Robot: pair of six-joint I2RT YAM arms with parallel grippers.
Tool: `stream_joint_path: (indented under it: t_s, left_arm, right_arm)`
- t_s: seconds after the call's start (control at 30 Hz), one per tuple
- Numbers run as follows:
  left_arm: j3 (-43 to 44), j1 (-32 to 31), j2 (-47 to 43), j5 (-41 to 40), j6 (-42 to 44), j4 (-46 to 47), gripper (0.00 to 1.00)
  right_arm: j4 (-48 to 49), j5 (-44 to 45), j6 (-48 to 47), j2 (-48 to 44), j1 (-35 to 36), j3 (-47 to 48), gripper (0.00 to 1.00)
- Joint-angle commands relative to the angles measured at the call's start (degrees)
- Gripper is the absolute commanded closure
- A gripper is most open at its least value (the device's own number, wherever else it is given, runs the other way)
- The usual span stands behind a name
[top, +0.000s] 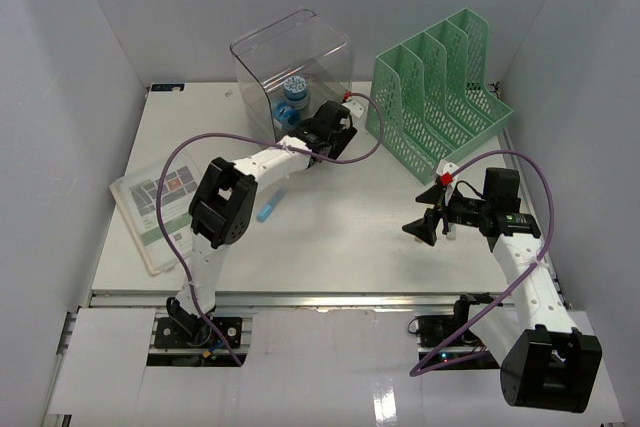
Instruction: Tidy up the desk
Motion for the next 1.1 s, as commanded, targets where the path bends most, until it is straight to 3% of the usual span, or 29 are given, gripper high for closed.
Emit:
stream_joint_path:
  t_s: [0.0, 0.27, 0.37, 0.5, 0.73, 0.93, 1.07]
  left_arm:
    - [2.1, 1.5, -0.7, -4.6, 0.7, 0.3, 0.26]
    - [-0.2, 1.5, -4.0, 0.0, -2.6, 0.5, 0.25]
    - [-4.6, 0.1, -7.7, 3.8, -5.0, 3.0, 0.25]
    - [-11.3, -2.6, -10.8, 3.1, -4.4, 8.1, 0.27]
    - [-15.4, -3.9, -7.0, -12.9, 8.9, 20.6, 0.53]
    - [-14.6, -4.0, -3.3, -18.3, 19.1, 29.8, 0.54]
    - [-11.1, -4.0, 1.1, -20.8, 25.0, 31.3, 0.53]
  right_arm:
    - [-0.2, -0.5, -0.5, 0.3, -0.4, -0.1, 0.06]
    - [-0.2, -0.4, -0.5, 0.2, -0.4, -0.1, 0.06]
    - [-0.2, -0.4, -0.5, 0.1, -0.4, -0.1, 0.06]
    - [-0.3, -0.6, -0.5, 0.1, -0.4, -0.1, 0.06]
    - [-0.4, -0.7, -0.7, 0.2, -0.4, -0.1, 0.06]
    - [-0.5, -0.9, -0.8, 0.4, -0.4, -0.1, 0.06]
    - [-0.5, -1.2, -0.8, 1.0, -0.4, -0.1, 0.06]
